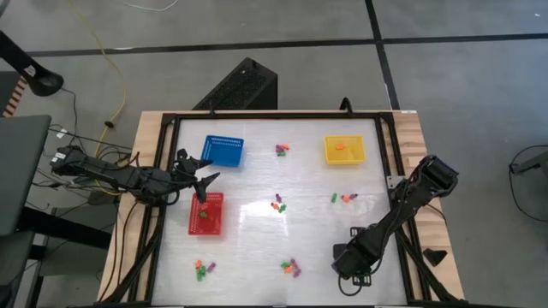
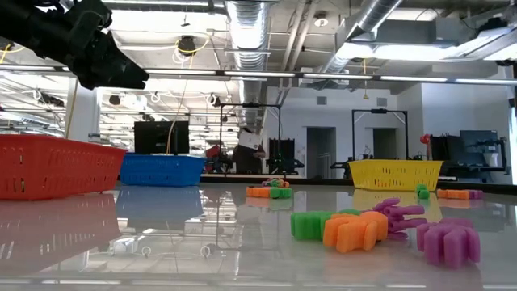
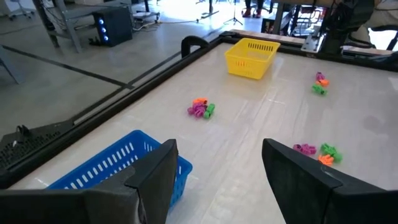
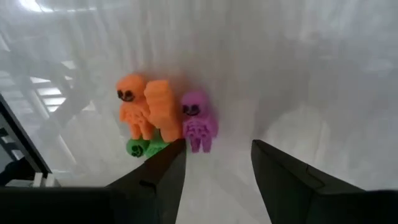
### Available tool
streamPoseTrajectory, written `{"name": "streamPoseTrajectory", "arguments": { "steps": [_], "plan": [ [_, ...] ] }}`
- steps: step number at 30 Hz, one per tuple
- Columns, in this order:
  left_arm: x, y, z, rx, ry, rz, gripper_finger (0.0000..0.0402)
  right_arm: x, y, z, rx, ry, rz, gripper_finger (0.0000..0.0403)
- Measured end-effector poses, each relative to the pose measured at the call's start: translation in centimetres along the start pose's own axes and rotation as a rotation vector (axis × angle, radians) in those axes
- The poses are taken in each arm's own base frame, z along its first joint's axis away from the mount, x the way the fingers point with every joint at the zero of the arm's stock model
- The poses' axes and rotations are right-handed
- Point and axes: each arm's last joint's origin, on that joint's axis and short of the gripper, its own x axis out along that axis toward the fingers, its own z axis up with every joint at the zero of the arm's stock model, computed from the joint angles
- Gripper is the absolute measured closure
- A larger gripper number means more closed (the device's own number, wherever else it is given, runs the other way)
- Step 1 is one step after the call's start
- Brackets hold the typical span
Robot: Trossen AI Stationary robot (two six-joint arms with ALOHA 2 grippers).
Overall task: Sort Halloween decoration
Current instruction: Put the violet skeleton toy into the blue bin
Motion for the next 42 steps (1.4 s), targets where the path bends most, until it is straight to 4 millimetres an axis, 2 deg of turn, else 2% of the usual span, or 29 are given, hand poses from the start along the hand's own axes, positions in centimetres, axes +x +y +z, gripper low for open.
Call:
{"name": "streamPoseTrajectory", "arguments": {
  "steps": [6, 14, 18, 21, 28, 33, 38, 42],
  "plan": [
    [0.0, 0.0, 0.0, 0.001, 0.0, 0.0, 0.0175, 0.5, -0.2, -0.1, -0.019, -0.003, -0.006, 0.0242],
    [0.0, 0.0, 0.0, 0.002, 0.0, 0.001, 0.0175, 0.4, -0.7, 0.5, -0.028, -0.015, -0.006, 0.0344],
    [0.0, 0.0, 0.0, 0.002, 0.0, 0.001, 0.0175, 0.1, -1.0, 1.0, -0.027, 0.007, 0.035, 0.0381],
    [0.0, 0.0, 0.0, 0.002, 0.0, 0.001, 0.0175, -0.4, -0.9, 1.6, -0.026, 0.01, 0.061, 0.0384],
    [0.0, 0.0, 0.0, 0.001, -0.001, 0.001, 0.0175, -3.4, -0.3, 3.1, -0.039, -0.025, 0.078, 0.0373],
    [0.0, 0.0, 0.0, 0.001, -0.001, 0.0, 0.0175, -6.2, 0.0, 4.8, -0.103, -0.141, 0.039, 0.0382],
    [0.0, 0.0, 0.0, 0.001, -0.001, 0.0, 0.0175, -9.2, 0.0, 6.8, -0.175, -0.32, -0.032, 0.0374],
    [0.0, 0.0, 0.0, 0.0, -0.001, 0.0, 0.0175, -11.0, -0.3, 8.0, -0.118, -0.428, -0.071, 0.0372]
  ]
}}
